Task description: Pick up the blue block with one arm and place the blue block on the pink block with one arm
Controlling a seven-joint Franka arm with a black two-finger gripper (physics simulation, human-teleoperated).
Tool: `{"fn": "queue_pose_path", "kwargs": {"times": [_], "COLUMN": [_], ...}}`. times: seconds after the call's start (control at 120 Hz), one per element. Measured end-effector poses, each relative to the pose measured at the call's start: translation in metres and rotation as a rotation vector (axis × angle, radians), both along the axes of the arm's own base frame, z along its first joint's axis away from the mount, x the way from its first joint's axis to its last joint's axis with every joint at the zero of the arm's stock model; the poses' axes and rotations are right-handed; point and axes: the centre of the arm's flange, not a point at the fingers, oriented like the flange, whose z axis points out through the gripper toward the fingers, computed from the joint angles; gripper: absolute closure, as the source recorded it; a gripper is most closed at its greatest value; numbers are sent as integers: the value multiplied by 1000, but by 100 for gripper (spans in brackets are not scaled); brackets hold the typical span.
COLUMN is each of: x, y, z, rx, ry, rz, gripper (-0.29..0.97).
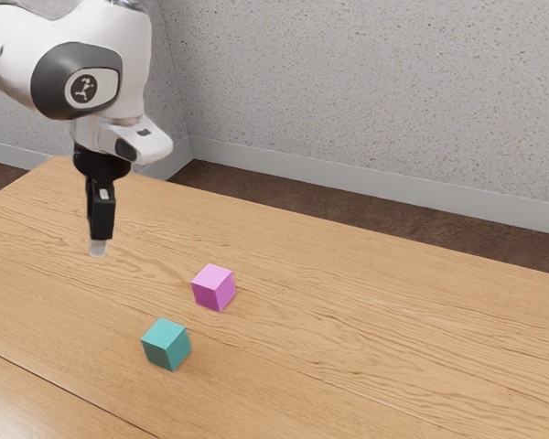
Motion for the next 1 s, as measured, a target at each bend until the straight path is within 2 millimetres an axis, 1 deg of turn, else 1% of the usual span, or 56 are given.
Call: {"fn": "queue_pose_path", "kwargs": {"times": [0.108, 0.292, 0.325, 0.367, 0.458, 0.508, 0.583, 0.633, 0.742, 0.8, 0.9, 1.0], "x": [5, 13, 13, 13, 7, 7, 9, 7, -11, -15, -11, -4], "y": [3, 9, 10, 11, 14, 17, 26, 29, 39, 44, 51, 71], "z": [-36, -79, -88, -95, -121, -128, -130, -137, -167, -173, -175, -181], "rx": [-5, -7, -10, -11, -20, -22, -19, -13, 9, 16, 16, 15], "ry": [0, -30, -32, -41, -51, -69, -103, -110, -98, -111, -153, -177], "rz": [-10, 41, 59, 80, 142, 181, 257, 304, 410, 463, 536, 628], "gripper": [0, 0, 0, 0, 0, 0, 0, 0, 0, 0, 0, 0]}}
